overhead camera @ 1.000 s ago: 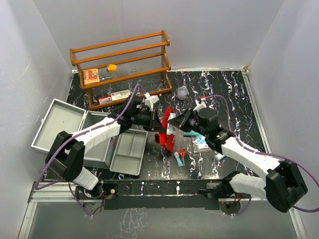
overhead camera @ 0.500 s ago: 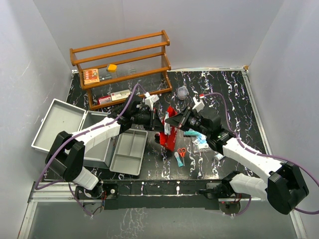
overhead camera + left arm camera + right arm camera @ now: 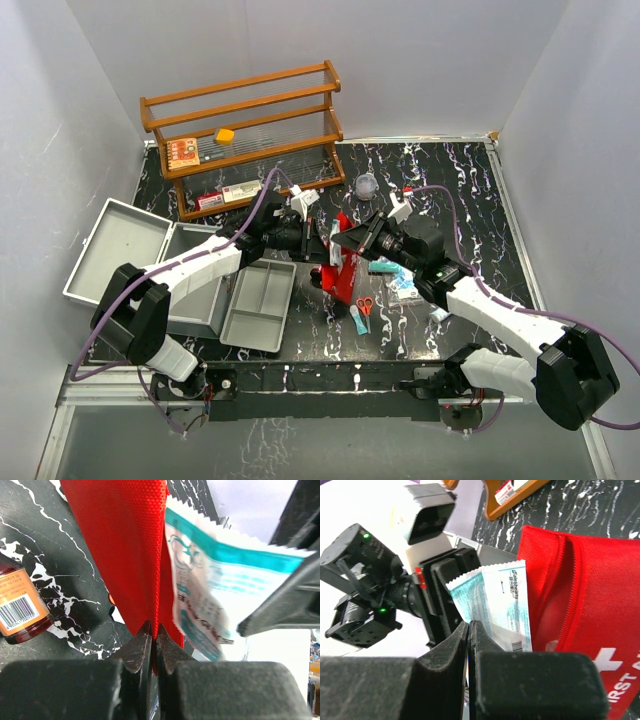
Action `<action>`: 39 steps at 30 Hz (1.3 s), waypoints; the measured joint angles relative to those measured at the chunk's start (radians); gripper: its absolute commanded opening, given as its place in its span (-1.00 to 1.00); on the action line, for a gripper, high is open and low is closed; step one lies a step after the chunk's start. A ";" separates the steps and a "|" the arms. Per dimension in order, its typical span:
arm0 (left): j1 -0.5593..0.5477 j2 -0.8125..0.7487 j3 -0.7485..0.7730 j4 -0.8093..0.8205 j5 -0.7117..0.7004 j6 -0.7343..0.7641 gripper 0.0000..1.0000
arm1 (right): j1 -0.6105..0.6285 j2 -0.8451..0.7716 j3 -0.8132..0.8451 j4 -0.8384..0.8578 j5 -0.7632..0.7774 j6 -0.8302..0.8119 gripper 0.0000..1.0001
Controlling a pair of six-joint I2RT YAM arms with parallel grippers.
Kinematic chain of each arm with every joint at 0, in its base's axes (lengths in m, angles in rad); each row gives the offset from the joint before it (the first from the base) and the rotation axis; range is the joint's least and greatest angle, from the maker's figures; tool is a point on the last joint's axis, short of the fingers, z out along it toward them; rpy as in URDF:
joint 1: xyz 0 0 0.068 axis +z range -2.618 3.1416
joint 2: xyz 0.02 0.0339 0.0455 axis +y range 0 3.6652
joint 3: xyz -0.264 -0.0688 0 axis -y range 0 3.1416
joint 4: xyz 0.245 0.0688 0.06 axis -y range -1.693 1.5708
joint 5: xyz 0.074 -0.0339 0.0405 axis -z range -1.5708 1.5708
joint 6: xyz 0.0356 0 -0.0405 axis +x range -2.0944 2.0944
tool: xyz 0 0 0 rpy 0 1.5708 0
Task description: Organize the medicine kit
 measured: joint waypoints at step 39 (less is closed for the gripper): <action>0.000 0.000 -0.013 0.009 -0.026 0.041 -1.00 | 0.000 0.138 0.179 -0.470 0.220 -0.027 -0.91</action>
